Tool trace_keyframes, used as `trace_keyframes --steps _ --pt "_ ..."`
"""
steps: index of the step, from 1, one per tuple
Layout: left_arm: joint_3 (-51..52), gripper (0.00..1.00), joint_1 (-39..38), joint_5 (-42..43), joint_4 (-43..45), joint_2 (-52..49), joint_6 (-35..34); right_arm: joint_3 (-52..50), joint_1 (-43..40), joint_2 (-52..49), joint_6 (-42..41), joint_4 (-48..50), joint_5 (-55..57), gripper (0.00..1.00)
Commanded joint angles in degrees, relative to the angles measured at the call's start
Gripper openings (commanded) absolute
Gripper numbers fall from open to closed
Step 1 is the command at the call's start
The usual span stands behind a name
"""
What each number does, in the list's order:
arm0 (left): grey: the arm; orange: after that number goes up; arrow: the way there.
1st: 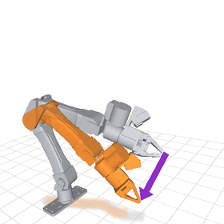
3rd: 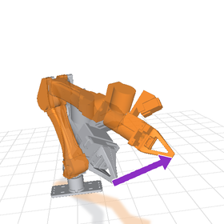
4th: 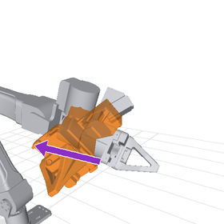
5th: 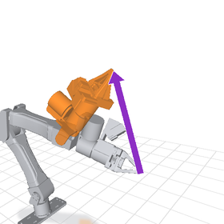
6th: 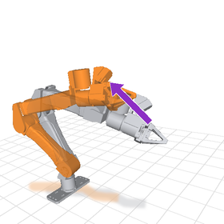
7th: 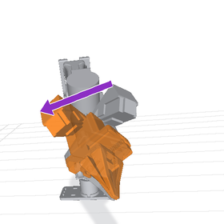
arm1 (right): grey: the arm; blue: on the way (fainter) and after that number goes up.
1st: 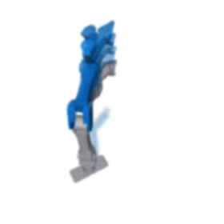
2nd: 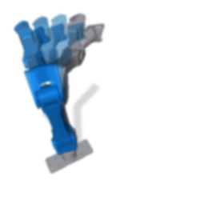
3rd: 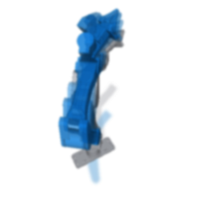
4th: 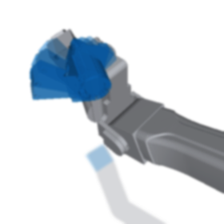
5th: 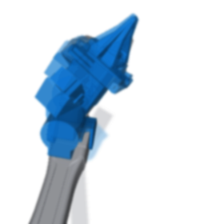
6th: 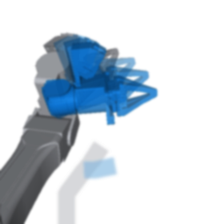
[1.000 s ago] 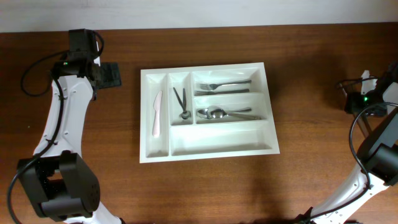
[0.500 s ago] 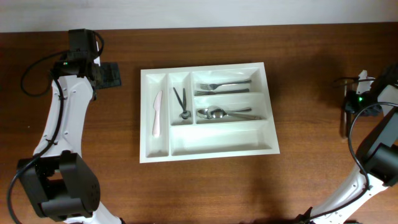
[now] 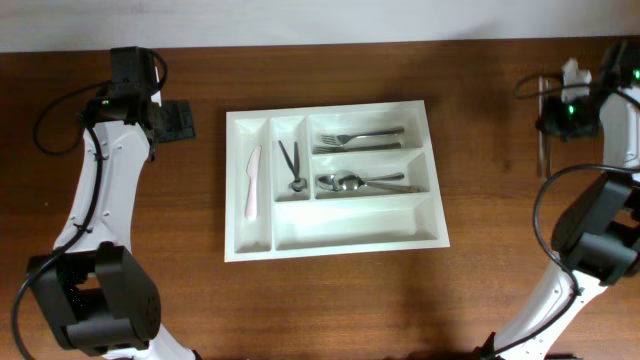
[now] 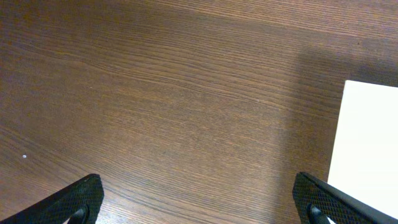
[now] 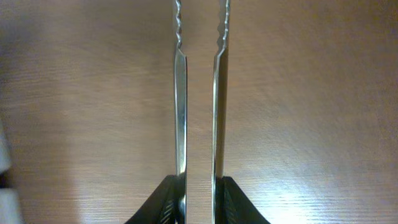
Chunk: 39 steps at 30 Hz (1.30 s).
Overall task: Pack container
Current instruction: 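Move the right gripper to the metal tongs and grasp them, then lower the tongs with the right gripper into the bottom compartment and release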
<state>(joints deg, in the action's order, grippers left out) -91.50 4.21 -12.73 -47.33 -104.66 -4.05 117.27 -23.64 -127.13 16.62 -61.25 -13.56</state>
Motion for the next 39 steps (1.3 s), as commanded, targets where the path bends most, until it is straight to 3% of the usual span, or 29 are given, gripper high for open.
trace_keyframes --steps 1,10,17,29,39 --pt "-0.7 0.99 -0.1 -0.6 0.1 -0.1 0.9 6.7 5.1 0.3 5.5 -4.5 -7.3 0.23" --pt "-0.7 0.99 -0.1 -0.6 0.1 -0.1 0.9 10.1 21.1 0.3 29.6 -19.8 -12.1 0.24" --pt "-0.7 0.99 -0.1 -0.6 0.1 -0.1 0.9 10.0 32.8 0.3 43.2 -29.9 -12.1 0.29" --pt "-0.7 0.99 -0.1 -0.6 0.1 -0.1 0.9 10.0 45.6 0.3 42.9 -35.5 -4.8 0.23" --pt "-0.7 0.99 -0.1 -0.6 0.1 -0.1 0.9 6.4 47.3 0.3 42.9 -35.2 -5.3 0.22"
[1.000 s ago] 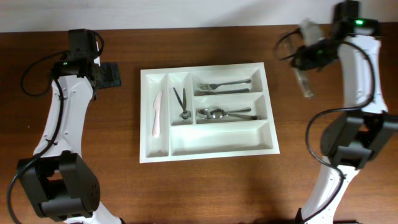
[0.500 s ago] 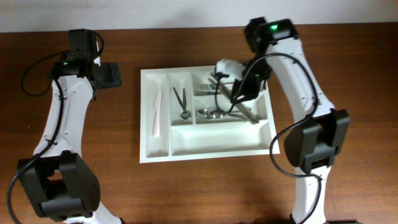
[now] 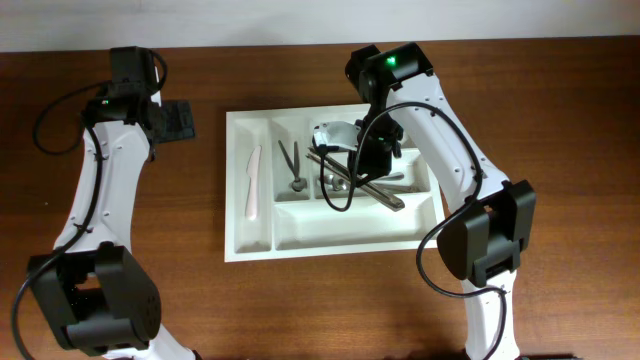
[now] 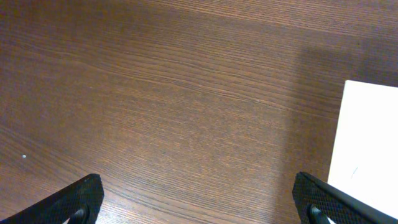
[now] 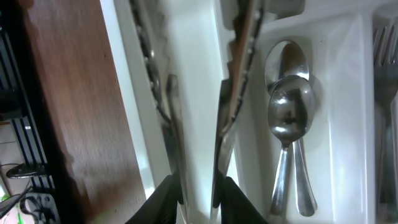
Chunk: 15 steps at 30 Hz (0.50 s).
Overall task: Pack container
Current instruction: 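Lower the tongs with the right gripper into the bottom compartment and release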
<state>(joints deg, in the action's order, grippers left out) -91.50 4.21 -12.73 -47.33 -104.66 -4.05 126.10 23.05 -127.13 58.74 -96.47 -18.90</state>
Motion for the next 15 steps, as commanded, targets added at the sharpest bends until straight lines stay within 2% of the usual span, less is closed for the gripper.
trace_keyframes --steps 1,7,9,13,15 --pt "-0.7 0.99 -0.1 -0.6 0.1 -0.1 0.9 -4.8 0.6 0.3 0.8 0.7 0.0 0.21" --pt "-0.7 0.99 -0.1 -0.6 0.1 -0.1 0.9 -13.8 0.7 0.3 0.8 5.5 0.0 0.21" --pt "-0.7 0.99 -0.1 -0.6 0.1 -0.1 0.9 -15.4 0.7 0.3 0.8 6.1 0.0 0.27" --pt "-0.7 0.99 -0.1 -0.6 0.1 -0.1 0.9 -15.6 0.7 0.3 0.8 6.1 -1.8 0.47" --pt "-0.7 0.99 -0.1 -0.6 0.1 -0.1 0.9 -15.6 0.7 0.3 0.8 6.1 -2.8 0.51"
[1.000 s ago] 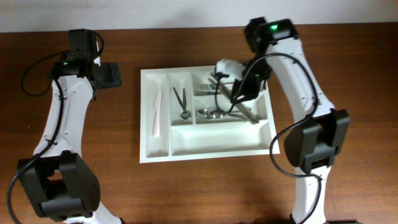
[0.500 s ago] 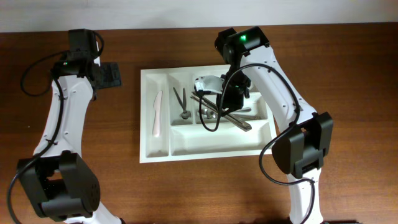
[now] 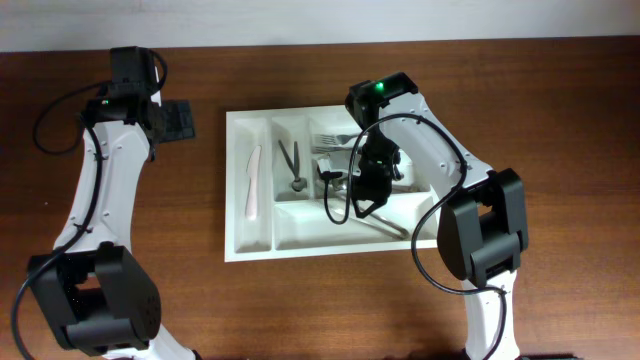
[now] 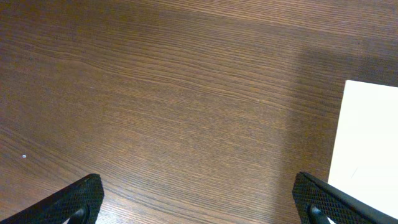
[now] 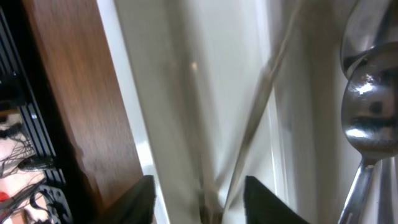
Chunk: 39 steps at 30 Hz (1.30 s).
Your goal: Pack container
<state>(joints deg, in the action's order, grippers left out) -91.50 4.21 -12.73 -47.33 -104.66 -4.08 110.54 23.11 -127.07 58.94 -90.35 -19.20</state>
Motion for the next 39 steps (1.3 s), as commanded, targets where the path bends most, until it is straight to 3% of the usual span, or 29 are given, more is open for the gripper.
trace_keyframes --steps 1,7,12,13,22,39 --pt "-0.7 0.99 -0.1 -0.6 0.1 -0.1 0.9 -0.1 0.6 0.3 0.6 0.0 -3.2 0.53" --pt "-0.7 0.99 -0.1 -0.6 0.1 -0.1 0.9 0.7 0.2 0.3 -0.4 0.7 -4.1 0.63" --pt "-0.7 0.99 -0.1 -0.6 0.1 -0.1 0.9 7.6 -4.2 0.3 -24.1 8.3 2.2 0.82" --pt "-0.7 0.99 -0.1 -0.6 0.1 -0.1 0.9 8.5 -5.0 0.3 -26.1 8.8 2.2 0.99" --pt "-0.7 0.99 -0.1 -0.6 0.1 -0.1 0.9 15.1 -14.7 0.3 -51.6 15.5 2.3 0.99" --pt "-0.7 0.99 -0.1 -0.6 0.1 -0.1 0.9 15.1 -15.7 0.3 -52.4 15.6 2.3 0.99"
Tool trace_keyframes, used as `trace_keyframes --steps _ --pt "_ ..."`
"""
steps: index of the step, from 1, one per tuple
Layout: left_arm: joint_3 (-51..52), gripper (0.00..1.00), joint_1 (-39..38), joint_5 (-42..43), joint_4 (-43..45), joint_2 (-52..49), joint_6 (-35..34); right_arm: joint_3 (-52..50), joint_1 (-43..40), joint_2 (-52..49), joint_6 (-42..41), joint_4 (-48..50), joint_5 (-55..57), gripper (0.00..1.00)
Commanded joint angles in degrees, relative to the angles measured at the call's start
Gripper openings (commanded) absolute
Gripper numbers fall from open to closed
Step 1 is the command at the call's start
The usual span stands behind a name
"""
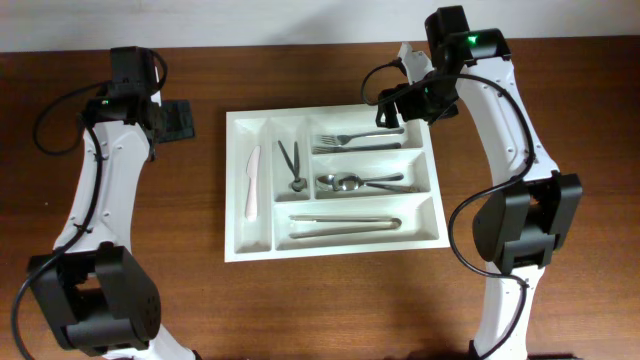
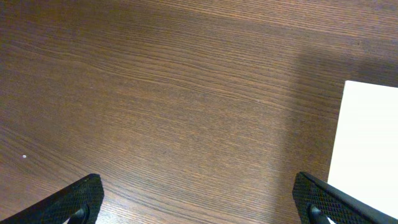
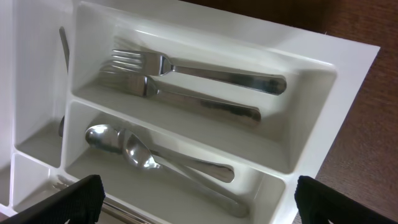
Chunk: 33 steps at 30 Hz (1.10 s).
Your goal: Pack container
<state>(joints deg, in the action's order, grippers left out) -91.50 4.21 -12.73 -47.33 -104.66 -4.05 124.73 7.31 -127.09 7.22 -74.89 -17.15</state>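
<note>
A white cutlery tray sits mid-table. Steel tongs lie in its long front compartment. Two forks, two spoons, small dark tongs and a pale pink knife fill the other compartments. My right gripper hovers open over the tray's far right corner, holding nothing; its wrist view looks down on the forks and spoons. My left gripper stands open over bare table left of the tray; the tray's edge shows at the right of its view.
Dark wooden tabletop surrounds the tray, with open room in front of it and on both sides. A pale wall edge runs along the table's far side.
My right gripper was low in the tray's front compartment with the steel tongs. Now the tongs lie flat there and the gripper is open, raised over the tray's far right corner.
My right gripper was shut on the steel tongs at the table's far right edge. Then it held them slanted over the tray's spoon compartment, then lowered in the front compartment. Now they rest there, released. The left arm stayed still throughout.
</note>
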Motion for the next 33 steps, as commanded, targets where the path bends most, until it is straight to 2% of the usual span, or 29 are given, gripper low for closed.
trace_keyframes --steps 1,6,9,19,28,30,33 --pt "-0.7 0.99 -0.1 -0.6 0.1 -0.1 0.9 1.0 0.1 0.3 -0.7 0.2 0.3 0.99" --pt "-0.7 0.99 -0.1 -0.6 0.1 -0.1 0.9 0.7 -0.3 1.1 -0.7 0.2 0.5 0.99" --pt "-0.7 0.99 -0.1 -0.6 0.1 -0.1 0.9 0.7 -0.1 7.3 -0.7 0.2 0.5 0.99" --pt "-0.7 0.99 -0.1 -0.6 0.1 -0.1 0.9 0.7 7.4 40.2 -0.7 0.2 0.5 0.99" --pt "-0.7 0.99 -0.1 -0.6 0.1 -0.1 0.9 -1.7 8.0 65.2 0.3 0.6 1.3 0.99" --pt "-0.7 0.99 -0.1 -0.6 0.1 -0.1 0.9 -4.4 7.7 70.3 4.1 3.7 4.0 0.99" --pt "-0.7 0.99 -0.1 -0.6 0.1 -0.1 0.9 -10.9 5.6 77.9 4.5 13.8 4.0 0.99"
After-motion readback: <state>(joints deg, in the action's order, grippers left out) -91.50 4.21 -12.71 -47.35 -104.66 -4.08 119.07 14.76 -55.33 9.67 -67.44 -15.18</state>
